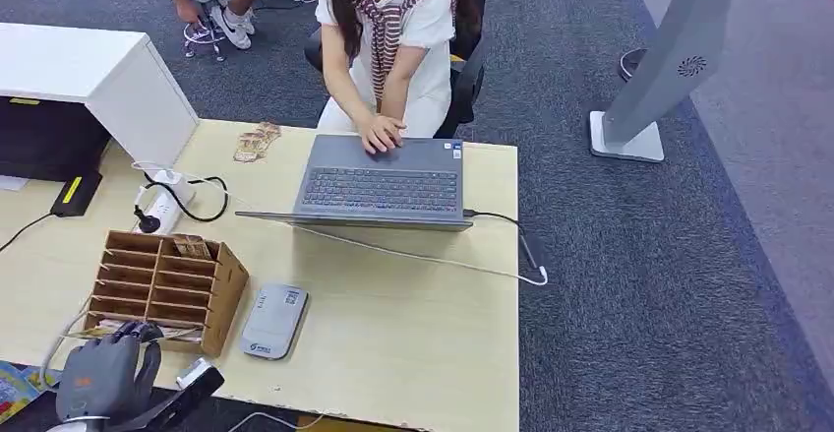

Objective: Pass the card to the sensor for recognition and then transmit it.

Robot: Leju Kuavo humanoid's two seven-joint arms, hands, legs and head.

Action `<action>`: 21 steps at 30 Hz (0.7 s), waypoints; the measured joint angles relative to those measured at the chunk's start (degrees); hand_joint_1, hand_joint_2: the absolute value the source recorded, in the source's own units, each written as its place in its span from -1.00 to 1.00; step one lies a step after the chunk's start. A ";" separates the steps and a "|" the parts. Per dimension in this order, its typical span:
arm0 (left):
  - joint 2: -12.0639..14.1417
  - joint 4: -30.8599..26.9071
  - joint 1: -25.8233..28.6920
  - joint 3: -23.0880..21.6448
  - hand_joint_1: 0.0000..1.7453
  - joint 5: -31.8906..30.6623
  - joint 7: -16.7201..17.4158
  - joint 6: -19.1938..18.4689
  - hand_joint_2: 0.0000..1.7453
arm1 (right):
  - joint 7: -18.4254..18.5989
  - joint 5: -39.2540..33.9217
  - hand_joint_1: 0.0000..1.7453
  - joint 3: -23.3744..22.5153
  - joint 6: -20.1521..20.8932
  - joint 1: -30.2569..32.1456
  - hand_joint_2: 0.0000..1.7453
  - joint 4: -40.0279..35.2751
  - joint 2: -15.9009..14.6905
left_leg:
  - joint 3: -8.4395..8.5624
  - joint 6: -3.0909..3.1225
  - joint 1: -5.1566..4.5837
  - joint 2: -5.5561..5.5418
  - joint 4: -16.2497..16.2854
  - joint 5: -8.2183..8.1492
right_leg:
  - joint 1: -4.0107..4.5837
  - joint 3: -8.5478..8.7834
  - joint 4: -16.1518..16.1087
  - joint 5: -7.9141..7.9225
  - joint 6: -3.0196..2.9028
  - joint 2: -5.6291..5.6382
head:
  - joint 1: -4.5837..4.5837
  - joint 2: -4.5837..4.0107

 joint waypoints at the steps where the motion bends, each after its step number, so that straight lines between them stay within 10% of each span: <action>1: 0.00 0.00 -0.05 0.00 1.00 0.04 -0.02 0.18 1.00 | -0.04 -0.04 -1.00 0.00 0.00 0.00 1.00 0.00 0.00 | 0.00 0.00 0.00 0.00 0.00 0.00 | 0.00 0.00 0.00 0.00 0.00 0.00 | 0.00 0.00; 11: 0.07 -1.40 -0.64 -2.25 1.00 3.13 -3.19 11.33 1.00 | -0.37 1.09 -1.00 -0.50 -0.09 -0.05 1.00 0.00 0.00 | 0.00 0.00 0.00 0.00 0.00 0.00 | 0.00 -0.03 0.00 0.00 0.00 -0.01 | 0.00 0.00; 21: 2.01 -15.70 -1.19 -9.40 1.00 6.03 -6.69 24.48 1.00 | -0.52 2.87 -1.00 -0.55 -0.09 -0.05 1.00 0.00 0.00 | 0.00 0.00 0.00 0.00 0.01 0.00 | 0.00 -0.04 0.00 0.00 0.00 -0.01 | 0.00 0.00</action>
